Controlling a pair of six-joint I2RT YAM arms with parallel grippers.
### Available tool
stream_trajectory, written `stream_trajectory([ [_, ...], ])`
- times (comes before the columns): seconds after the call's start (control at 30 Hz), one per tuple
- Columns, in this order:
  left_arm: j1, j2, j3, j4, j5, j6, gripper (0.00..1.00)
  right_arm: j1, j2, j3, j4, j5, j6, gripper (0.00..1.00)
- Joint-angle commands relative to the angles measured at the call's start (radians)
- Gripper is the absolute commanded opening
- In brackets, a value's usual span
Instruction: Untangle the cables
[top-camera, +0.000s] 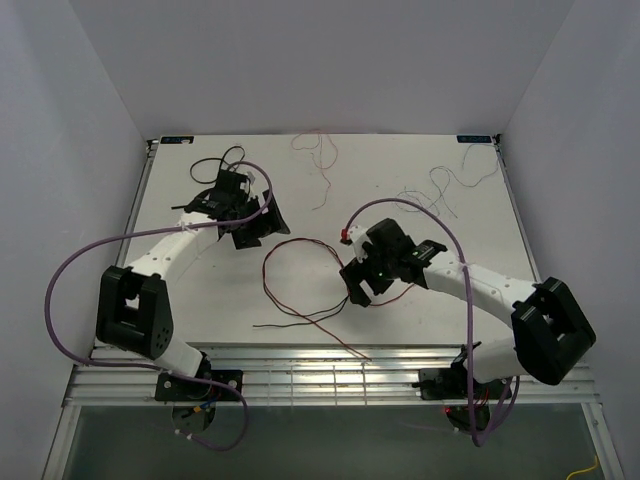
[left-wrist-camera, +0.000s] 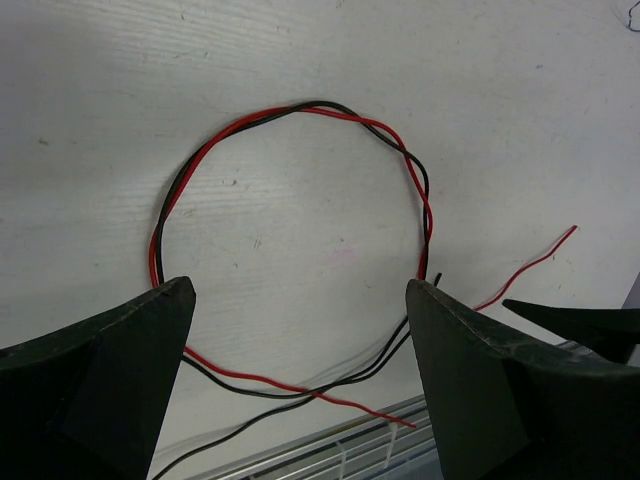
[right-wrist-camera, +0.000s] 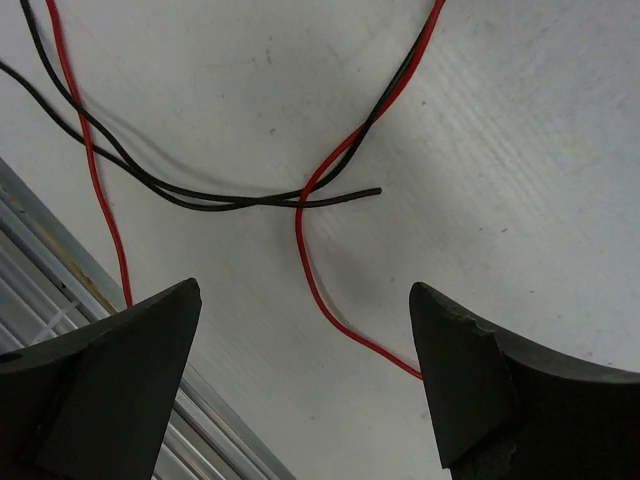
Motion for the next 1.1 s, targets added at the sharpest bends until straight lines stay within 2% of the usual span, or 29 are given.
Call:
stream_trajectory([
  [0.0,0.007,-0.116,-0.019,0.015,0.031,0.002,0.98,0.08,0.062,-0.03,-0.006,0.079,-0.01,0.9],
  [0.13,0.005,-0.156,-0.083,0.006,-0.007,0.002,0.98,0.149,0.108,-0.023,0.061,0.131,0.014,0.9],
  [0.23,0.005,-0.147,-0.121,-0.001,-0.091,-0.001,0.98,0.163,0.117,-0.001,0.109,0.169,0.051,0.9],
  [0.6,-0.001,0.095,-0.117,-0.017,-0.175,-0.007,0.96,0.162,0.088,0.063,0.126,0.232,0.122,0.9],
  [0.67,-0.009,0.121,-0.111,-0.022,-0.199,-0.001,0.91,0.162,0.085,0.073,0.118,0.255,0.131,0.9],
  [0.7,-0.012,0.152,-0.105,-0.037,-0.22,-0.002,0.83,0.162,0.084,0.076,0.115,0.263,0.131,0.9],
  [0.77,-0.03,0.18,-0.086,-0.063,-0.282,-0.002,0.75,0.162,0.078,0.079,0.107,0.284,0.134,0.9],
  [0.8,-0.038,0.203,-0.082,-0.073,-0.318,-0.002,0.68,0.162,0.076,0.079,0.107,0.291,0.136,0.9],
  [1.0,-0.102,0.266,-0.072,-0.112,-0.397,-0.004,0.44,0.157,0.071,0.083,0.115,0.341,0.143,0.9],
  [1.07,-0.111,0.289,-0.065,-0.117,-0.408,-0.005,0.32,0.154,0.071,0.086,0.115,0.344,0.145,0.9],
])
